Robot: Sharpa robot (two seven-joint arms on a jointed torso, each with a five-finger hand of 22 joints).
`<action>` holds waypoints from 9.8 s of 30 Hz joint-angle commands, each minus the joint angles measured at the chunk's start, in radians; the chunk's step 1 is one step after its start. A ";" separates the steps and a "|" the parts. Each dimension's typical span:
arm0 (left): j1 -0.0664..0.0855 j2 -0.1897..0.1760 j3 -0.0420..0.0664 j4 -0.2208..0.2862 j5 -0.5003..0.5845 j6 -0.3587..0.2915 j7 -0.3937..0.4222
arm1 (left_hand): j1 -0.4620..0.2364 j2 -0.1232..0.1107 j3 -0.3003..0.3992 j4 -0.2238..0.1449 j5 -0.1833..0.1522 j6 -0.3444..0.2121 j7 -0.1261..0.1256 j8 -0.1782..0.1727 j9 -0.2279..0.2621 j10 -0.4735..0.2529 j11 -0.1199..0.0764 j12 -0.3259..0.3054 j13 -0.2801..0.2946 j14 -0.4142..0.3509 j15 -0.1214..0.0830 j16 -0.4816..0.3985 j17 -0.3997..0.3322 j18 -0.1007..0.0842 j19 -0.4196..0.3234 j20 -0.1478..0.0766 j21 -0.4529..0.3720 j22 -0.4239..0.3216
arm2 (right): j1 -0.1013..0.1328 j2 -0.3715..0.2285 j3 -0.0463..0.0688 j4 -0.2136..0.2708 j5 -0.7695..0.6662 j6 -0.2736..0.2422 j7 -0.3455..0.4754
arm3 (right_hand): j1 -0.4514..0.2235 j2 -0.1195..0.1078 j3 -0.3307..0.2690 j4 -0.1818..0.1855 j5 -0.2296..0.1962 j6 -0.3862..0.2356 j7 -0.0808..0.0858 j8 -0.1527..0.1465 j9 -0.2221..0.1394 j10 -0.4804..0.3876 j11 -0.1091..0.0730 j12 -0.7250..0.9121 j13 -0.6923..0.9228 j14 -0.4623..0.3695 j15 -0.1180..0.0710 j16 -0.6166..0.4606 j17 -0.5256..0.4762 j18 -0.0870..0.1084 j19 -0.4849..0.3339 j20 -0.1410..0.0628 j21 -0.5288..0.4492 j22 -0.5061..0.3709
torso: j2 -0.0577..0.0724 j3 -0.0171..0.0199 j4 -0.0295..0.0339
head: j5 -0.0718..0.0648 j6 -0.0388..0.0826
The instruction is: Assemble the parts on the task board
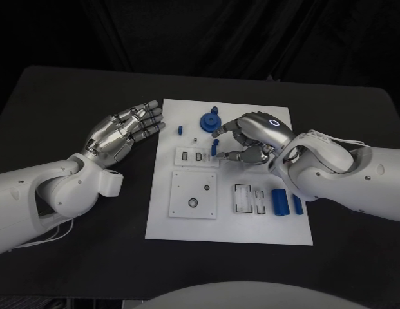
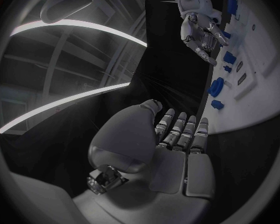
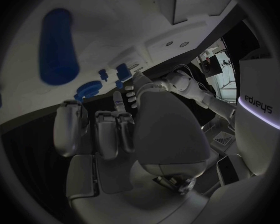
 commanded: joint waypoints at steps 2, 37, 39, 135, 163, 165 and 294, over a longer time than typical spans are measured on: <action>-0.002 -0.004 0.001 0.007 -0.132 -0.045 0.094 | -0.019 -0.023 0.004 0.016 -0.067 0.021 0.025 0.007 0.002 0.024 0.004 0.020 0.003 0.081 0.011 0.101 0.014 -0.021 0.108 -0.004 0.057 0.026 | 0.023 -0.042 0.003 0.005 0.110 -0.063 0.074 | 0.029 0.005 0.011 -0.005 0.019 0.011 0.004 0.004 -0.003 0.085 0.001 -0.004 0.248 0.088 0.001 -0.002 0.234 0.007 0.002 0.001 0.002 0.193 | -0.003 0.0028 -0.0005 | 0.009 0.029; 0.026 0.154 0.001 -0.144 -0.662 -0.398 -0.167 | -0.160 -0.063 0.044 0.076 -0.124 0.413 0.005 0.134 0.025 1.301 -0.171 1.184 1.459 1.393 -0.208 1.238 1.488 -0.009 0.979 -0.153 1.142 1.231 | 0.059 -0.069 -0.017 -0.171 0.433 0.109 0.124 | 0.056 0.125 0.078 0.013 0.160 0.169 0.017 0.055 0.006 0.105 0.028 0.010 0.262 0.092 0.023 0.006 0.241 0.000 0.017 0.021 0.035 0.201 | -0.182 0.0774 -0.0315 | 0.071 -0.042; 0.034 0.164 0.001 -0.144 -0.740 -0.401 -0.241 | -0.132 -0.075 0.055 0.071 -0.127 0.428 -0.006 0.155 0.039 1.356 -0.182 1.200 1.518 1.414 -0.211 1.234 1.519 -0.051 1.122 -0.162 1.340 1.401 | 0.059 -0.061 -0.017 -0.178 0.434 0.119 0.116 | 0.056 0.126 0.078 0.013 0.160 0.169 0.017 0.055 0.006 0.105 0.028 0.010 0.262 0.092 0.023 0.005 0.241 0.000 0.017 0.021 0.035 0.202 | -0.187 0.0826 -0.0359 | 0.075 -0.046; 0.207 0.577 0.011 -0.393 -1.042 0.318 -1.314 | -0.338 -0.065 -0.159 0.031 -0.425 0.544 -0.110 0.274 0.682 1.356 -0.292 1.200 1.518 1.414 -0.326 1.234 1.519 -0.114 1.366 -0.316 1.479 1.519 | 0.059 0.028 -0.017 -0.240 0.435 0.257 0.012 | 0.077 0.123 0.100 -0.006 0.222 0.166 0.017 0.049 0.010 0.093 0.026 0.001 0.253 0.091 0.019 0.002 0.237 0.004 0.013 0.018 0.020 0.196 | -0.211 0.1629 -0.0888 | 0.065 -0.055; 0.172 0.586 0.006 -0.400 -1.040 0.255 -1.294 | -0.337 -0.058 -0.151 0.031 -0.414 0.566 -0.113 0.257 0.674 1.356 -0.293 1.200 1.518 1.414 -0.327 1.234 1.519 -0.114 1.366 -0.319 1.479 1.519 | 0.059 0.025 -0.017 -0.234 0.435 0.257 0.017 | 0.079 0.123 0.102 -0.008 0.228 0.166 0.017 0.049 0.011 0.093 0.026 0.002 0.253 0.092 0.019 0.003 0.238 0.004 0.013 0.018 0.020 0.196 | -0.206 0.1645 -0.0935 | 0.077 -0.055; 0.170 0.587 0.006 -0.401 -1.040 0.255 -1.292 | -0.336 -0.058 -0.150 0.030 -0.413 0.566 -0.113 0.256 0.674 1.356 -0.293 1.200 1.518 1.414 -0.327 1.234 1.519 -0.114 1.366 -0.319 1.479 1.519 | 0.059 0.025 -0.017 -0.234 0.435 0.257 0.017 | 0.079 0.123 0.102 -0.008 0.228 0.166 0.017 0.049 0.011 0.093 0.026 0.002 0.253 0.092 0.019 0.003 0.238 0.004 0.013 0.018 0.020 0.196 | -0.206 0.1638 -0.0925 | 0.076 -0.055; 0.111 0.503 0.000 -0.358 -1.039 0.157 -1.298 | -0.355 -0.140 0.163 -0.113 -0.143 0.616 -0.120 0.159 0.717 1.356 -0.302 1.200 1.518 1.414 -0.337 1.234 1.519 -0.114 1.366 -0.332 1.479 1.519 | 0.059 0.015 -0.017 -0.229 0.435 0.316 -0.021 | 0.084 0.122 0.110 -0.014 0.236 0.166 0.019 0.048 0.013 0.080 0.028 -0.008 0.243 0.084 0.021 -0.014 0.222 0.012 -0.002 0.018 -0.012 0.185 | -0.207 0.1646 -0.0938 | 0.099 -0.055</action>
